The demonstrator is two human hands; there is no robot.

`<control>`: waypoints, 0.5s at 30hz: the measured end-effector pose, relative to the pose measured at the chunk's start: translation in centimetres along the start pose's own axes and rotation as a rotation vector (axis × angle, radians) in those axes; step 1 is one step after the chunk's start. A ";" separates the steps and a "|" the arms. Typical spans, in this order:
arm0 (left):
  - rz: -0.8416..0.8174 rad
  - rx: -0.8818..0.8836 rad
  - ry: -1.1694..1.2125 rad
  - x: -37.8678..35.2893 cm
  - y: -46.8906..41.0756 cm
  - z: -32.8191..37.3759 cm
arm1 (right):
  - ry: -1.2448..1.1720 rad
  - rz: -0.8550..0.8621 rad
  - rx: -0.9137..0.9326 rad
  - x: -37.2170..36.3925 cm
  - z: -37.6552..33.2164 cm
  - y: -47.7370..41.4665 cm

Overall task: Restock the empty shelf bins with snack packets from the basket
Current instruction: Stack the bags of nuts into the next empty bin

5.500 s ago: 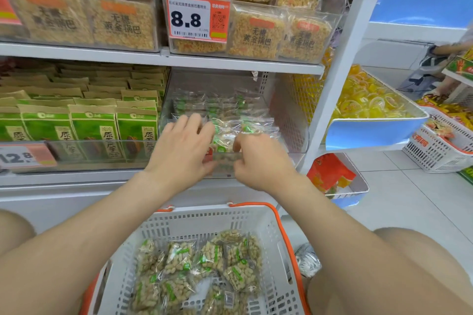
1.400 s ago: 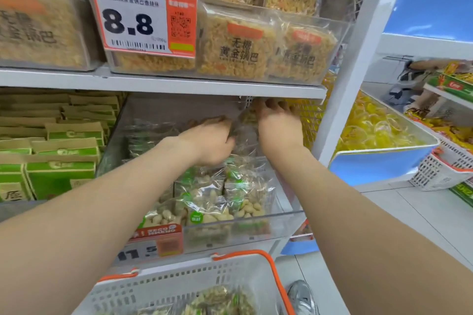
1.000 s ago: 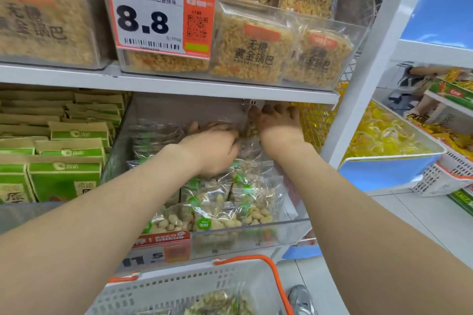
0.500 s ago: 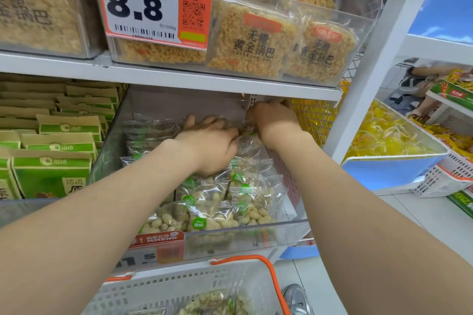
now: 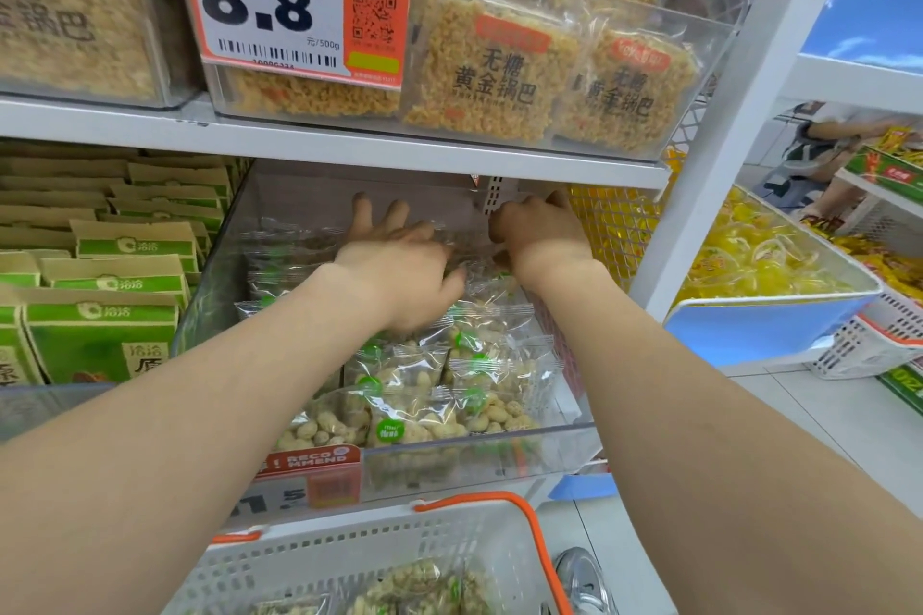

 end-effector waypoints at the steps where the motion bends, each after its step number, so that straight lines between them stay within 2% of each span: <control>1: -0.008 0.009 0.001 0.0 0.0 0.1 | 0.026 0.020 -0.018 0.1 0.1 0.1; 4: -0.018 0.004 0.017 0.0 0.3 0.4 | 0.113 0.059 -0.054 0.5 0.4 0.5; 8: 0.060 -0.023 0.057 0.7 0.9 0.1 | 0.128 0.064 -0.043 0.6 0.1 1.0; 12: 0.201 0.008 0.162 2.2 2.9 0.1 | 0.093 0.207 0.069 1.6 -0.5 4.0; 15: 0.332 -0.013 0.161 3.6 5.2 1.1 | 0.002 0.163 0.113 2.6 -0.6 6.9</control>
Point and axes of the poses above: each hand's wrist, its own y-axis away from the middle knuckle, its own x-axis out of the back of the hand, z = x × y, the point moved 4 cm from there along -y, towards the middle knuckle, and after that the axes turned 8 degrees about -y, right-handed, at the moved point
